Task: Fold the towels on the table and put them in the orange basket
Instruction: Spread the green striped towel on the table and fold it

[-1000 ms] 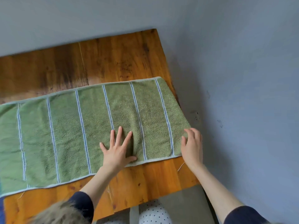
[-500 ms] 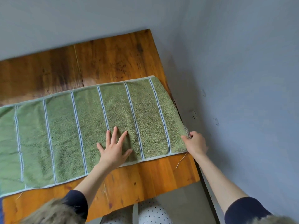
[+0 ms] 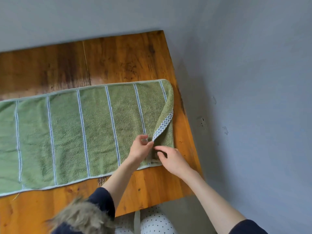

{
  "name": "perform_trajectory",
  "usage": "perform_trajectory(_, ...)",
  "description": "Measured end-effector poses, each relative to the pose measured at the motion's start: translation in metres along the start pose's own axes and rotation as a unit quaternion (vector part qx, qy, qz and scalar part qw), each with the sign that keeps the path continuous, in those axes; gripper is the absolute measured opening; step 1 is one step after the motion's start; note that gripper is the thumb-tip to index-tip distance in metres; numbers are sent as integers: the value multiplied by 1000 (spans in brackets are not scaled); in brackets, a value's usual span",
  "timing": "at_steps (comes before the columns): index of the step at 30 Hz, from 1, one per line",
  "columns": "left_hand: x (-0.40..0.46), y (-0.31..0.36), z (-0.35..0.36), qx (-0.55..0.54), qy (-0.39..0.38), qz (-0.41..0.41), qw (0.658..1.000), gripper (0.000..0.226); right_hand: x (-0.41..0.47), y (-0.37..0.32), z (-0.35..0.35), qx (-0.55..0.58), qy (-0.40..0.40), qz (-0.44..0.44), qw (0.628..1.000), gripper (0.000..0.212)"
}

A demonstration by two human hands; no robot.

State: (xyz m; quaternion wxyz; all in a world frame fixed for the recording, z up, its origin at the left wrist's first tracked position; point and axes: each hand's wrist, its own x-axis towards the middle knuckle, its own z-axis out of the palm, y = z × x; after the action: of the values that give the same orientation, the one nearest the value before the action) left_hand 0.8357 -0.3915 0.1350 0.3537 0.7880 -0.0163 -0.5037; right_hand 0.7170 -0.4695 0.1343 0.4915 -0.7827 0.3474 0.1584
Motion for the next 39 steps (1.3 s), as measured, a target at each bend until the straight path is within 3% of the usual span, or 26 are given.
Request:
perform_trajectory(4,3,-12,7,121,15,47,991,34,15,11,-25,30,102,47,993,27)
perform_trajectory(8,4,-19,6,144,66,78,984,12,53,7,-58,132,168,126,969,28)
perform_trajectory(12,-4,-24,-4,94,42,123,987,3,92,-13,-79,346,114,214,907,37)
perform_trajectory(17,-18,-22,-20,31,-14,152,988,13,116,-37,-92,490,80,268,826,16)
perform_trajectory(21,-28,-17,-37,1,-42,145,989,13,125,-54,-102,568,80,295,764,12)
perform_trajectory(25,-34,-14,-59,-14,-27,150,988,8,127,-70,-107,602,125,301,728,4)
perform_trajectory(29,-43,-16,-84,-11,-1,148,989,9,122,-95,-100,514,204,255,793,16)
perform_trajectory(32,-52,-21,-105,-31,11,144,989,6,115,-128,-93,441,251,189,841,10)
perform_trajectory(39,-78,-44,-179,-84,29,143,986,10,97,-224,-51,275,252,42,927,7)
